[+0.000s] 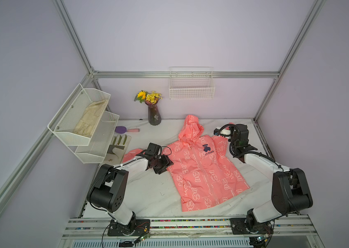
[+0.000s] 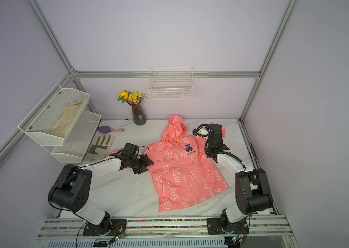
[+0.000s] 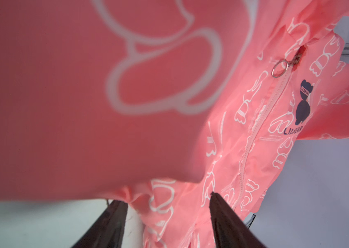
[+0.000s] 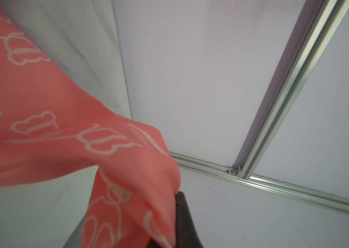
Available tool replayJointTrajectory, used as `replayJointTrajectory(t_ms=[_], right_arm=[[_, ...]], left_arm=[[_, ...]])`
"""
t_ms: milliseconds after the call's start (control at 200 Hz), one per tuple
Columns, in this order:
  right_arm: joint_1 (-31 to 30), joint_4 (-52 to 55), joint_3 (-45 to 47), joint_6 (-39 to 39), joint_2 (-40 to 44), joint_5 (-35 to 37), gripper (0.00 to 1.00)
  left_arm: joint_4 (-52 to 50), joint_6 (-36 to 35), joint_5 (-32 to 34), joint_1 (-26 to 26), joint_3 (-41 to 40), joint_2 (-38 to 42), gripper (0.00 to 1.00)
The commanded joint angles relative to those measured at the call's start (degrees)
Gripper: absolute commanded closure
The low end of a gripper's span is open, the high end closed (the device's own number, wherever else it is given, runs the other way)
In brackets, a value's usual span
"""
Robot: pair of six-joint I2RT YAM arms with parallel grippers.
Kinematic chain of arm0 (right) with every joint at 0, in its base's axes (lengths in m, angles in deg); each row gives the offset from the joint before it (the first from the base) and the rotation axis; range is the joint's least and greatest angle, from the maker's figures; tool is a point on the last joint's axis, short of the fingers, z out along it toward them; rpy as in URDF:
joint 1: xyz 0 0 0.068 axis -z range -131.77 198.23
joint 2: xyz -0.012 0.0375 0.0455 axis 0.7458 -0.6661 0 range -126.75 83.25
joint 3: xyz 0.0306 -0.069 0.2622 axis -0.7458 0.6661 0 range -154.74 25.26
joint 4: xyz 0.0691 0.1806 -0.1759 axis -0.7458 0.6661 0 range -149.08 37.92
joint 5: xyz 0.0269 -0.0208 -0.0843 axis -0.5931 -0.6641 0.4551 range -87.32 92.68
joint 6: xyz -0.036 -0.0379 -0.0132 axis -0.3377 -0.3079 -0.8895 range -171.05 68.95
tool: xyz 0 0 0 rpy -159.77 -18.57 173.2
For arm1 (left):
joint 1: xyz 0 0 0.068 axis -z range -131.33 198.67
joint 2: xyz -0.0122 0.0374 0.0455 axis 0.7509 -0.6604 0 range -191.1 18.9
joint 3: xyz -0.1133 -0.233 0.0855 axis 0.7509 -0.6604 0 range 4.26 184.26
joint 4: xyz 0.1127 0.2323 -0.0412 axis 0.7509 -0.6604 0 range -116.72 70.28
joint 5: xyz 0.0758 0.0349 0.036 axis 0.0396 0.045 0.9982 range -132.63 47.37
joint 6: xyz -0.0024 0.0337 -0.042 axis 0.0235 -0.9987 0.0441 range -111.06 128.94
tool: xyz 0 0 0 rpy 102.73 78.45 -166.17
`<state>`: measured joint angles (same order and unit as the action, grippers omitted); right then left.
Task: Unzip the jacket
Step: Flatten out the jacket at the center of the board.
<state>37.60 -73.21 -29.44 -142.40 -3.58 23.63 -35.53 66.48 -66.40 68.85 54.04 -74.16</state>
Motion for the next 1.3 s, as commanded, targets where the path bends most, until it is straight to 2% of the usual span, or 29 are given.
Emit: replayJointTrajectory(t_ms=[0,130,195,320,565,770,900,1025,1085,1155,1295], right_arm=[[-0.2,9.4,2.6,-0.6,2.2,-5.0,1.00],[0.2,9.4,5.2,-0.3,3.1,-5.8,1.00],[0.9,9.6,6.1,0.0,3.3,-6.2,1.00],[2.2,11.7,7.3,2.2,4.0,-7.7,1.00],[2.5,20.9,12.9,7.1,5.0,-11.7,1.00],[1.3,27.5,15.4,9.5,4.9,-11.9,1.00],[2.2,21.6,16.2,8.3,4.5,-7.8,1.00],[2.8,18.6,11.3,6.2,1.5,-4.5,1.00],[2.4,22.7,8.7,6.7,0.1,-5.4,1.00],[1.2,33.4,7.4,6.4,-0.8,-9.9,1.00],[0.7,40.4,14.1,7.4,0.4,-15.0,1.00]], left_arm=[[5.9,3.5,-1.1,1.0,-1.6,-1.7,0.49],[7.8,3.2,-1.9,0.6,-1.1,-3.7,0.72],[7.3,2.1,-2.5,0.1,-0.2,-4.4,0.80],[5.7,-0.4,-3.4,-2.9,0.6,-4.5,1.00],[-3.9,-10.2,-2.2,-14.3,3.4,-1.3,1.00],[-8.9,-14.6,-1.6,-20.4,6.8,-1.0,1.00],[-8.7,-14.4,-2.6,-21.0,7.3,-1.2,1.00],[-8.7,-14.6,-3.4,-20.5,6.6,-0.8,1.00],[-8.7,-14.6,-3.3,-20.2,6.1,-0.5,1.00],[-8.4,-14.5,-3.2,-19.6,5.6,-0.1,1.00],[-7.8,-13.8,-3.0,-18.3,4.7,0.4,1.00]])
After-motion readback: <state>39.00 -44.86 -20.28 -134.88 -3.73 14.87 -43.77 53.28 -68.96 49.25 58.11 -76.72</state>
